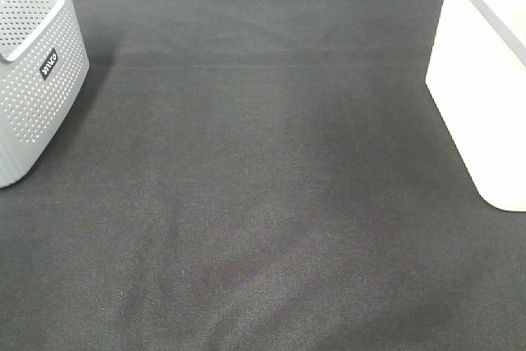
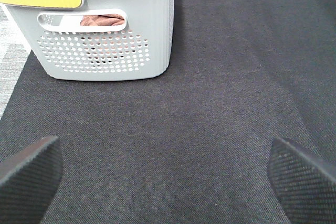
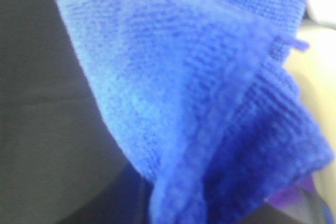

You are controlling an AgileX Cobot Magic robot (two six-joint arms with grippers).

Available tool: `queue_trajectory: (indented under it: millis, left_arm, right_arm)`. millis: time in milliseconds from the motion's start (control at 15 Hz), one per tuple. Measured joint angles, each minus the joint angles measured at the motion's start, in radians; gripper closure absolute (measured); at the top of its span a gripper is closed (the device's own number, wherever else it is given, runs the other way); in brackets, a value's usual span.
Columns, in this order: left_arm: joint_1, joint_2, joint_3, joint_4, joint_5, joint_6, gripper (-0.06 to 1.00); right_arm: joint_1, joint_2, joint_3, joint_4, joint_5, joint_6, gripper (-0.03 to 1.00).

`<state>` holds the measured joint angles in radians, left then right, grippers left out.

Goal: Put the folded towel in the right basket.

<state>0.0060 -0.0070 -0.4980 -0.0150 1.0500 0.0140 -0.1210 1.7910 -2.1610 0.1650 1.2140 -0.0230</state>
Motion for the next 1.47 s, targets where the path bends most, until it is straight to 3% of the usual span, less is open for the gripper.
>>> queue_trajectory:
  millis: [200,533,600,733,800,867,1000,1267,1467]
  left_arm:
    - [0.000,0.000,0.000,0.000,0.000,0.000,-0.04]
    - [0.000,0.000,0.000,0.001,0.000,0.000,-0.04]
    - [0.000,0.000,0.000,0.001,0.000,0.000,-0.04]
    - [0.000,0.000,0.000,0.001,0.000,0.000,-0.04]
    - [0.000,0.000,0.000,0.001,0.000,0.000,-0.04]
    - [0.000,0.000,0.000,0.001,0.000,0.000,-0.04]
    - [0.000,0.000,0.000,0.001,0.000,0.000,-0.04]
    - [0.000,0.000,0.000,0.001,0.000,0.000,-0.04]
    - [0.000,0.000,0.000,0.001,0.000,0.000,-0.04]
  right_arm:
    - [-0.133,0.061,0.085,-0.001,0.011,-0.017,0.76]
    - [-0.141,0.158,0.091,-0.058,0.011,-0.017,0.75]
    - [-0.141,0.184,0.091,-0.077,0.011,-0.017,0.62]
    - [-0.141,0.211,0.091,-0.086,0.009,-0.011,0.22]
    - [-0.141,0.213,0.091,-0.086,0.009,-0.010,0.09]
    - [-0.141,0.213,0.091,-0.086,0.009,-0.009,0.04]
    - [-0.127,0.211,0.091,-0.083,0.009,0.006,0.01]
    - [-0.009,0.109,0.091,-0.072,0.009,0.036,0.00]
    - [0.009,-0.019,0.112,-0.076,0.003,0.023,0.00]
